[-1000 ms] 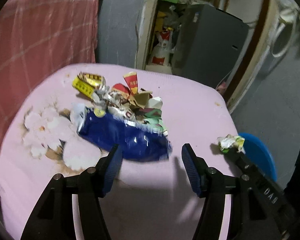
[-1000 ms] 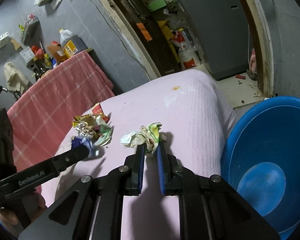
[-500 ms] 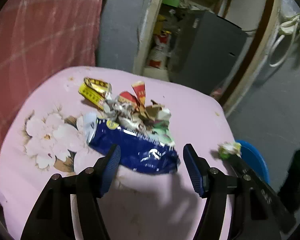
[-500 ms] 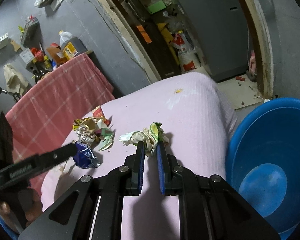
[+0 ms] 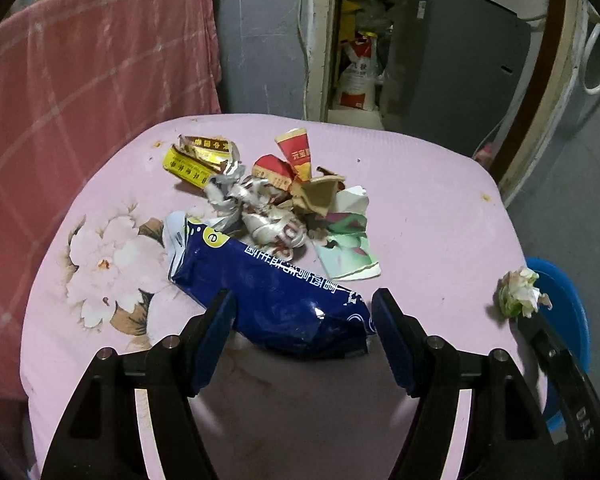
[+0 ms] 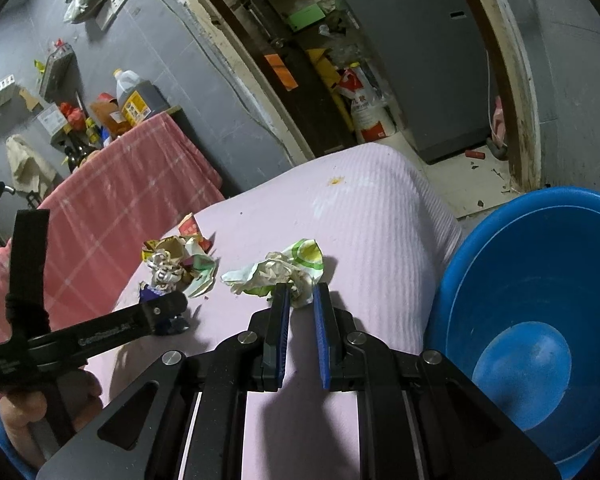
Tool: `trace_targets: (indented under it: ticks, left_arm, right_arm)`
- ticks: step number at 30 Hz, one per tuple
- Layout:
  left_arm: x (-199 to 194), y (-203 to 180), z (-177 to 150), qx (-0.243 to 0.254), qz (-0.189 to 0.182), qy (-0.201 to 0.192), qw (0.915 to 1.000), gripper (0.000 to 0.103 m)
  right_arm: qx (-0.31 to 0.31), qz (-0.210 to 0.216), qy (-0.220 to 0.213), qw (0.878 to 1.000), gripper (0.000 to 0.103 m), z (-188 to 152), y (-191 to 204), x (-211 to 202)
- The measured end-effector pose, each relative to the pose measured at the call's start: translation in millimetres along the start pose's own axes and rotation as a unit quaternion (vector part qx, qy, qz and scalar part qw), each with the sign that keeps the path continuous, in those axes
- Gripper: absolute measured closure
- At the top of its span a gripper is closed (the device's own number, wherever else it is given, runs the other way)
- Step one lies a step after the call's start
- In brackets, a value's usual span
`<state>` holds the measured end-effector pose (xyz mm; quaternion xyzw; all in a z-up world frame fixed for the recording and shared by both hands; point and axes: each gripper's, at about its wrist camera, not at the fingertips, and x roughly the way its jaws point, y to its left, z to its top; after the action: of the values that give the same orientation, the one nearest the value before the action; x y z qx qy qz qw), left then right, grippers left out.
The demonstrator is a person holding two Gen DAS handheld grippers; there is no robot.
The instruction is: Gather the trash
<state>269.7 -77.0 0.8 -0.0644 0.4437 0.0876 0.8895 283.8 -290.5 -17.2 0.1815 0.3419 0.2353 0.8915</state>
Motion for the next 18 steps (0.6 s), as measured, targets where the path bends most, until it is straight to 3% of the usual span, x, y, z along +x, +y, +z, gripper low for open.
trace_targets:
  ticks: [11,18]
  left_arm:
    - [-26,69,-23,-0.026,-0.075,-0.009,0.9968,0.039]
    - [-34,101,-29,-0.045,-0.117,-0.007,0.9921,0.066]
  right_arm:
    - [-0.024,0.01,0.008,1.0,0.092,-8,17,2]
    - [-0.056,0.018,0.024,0.998,0.092,-19,35,9]
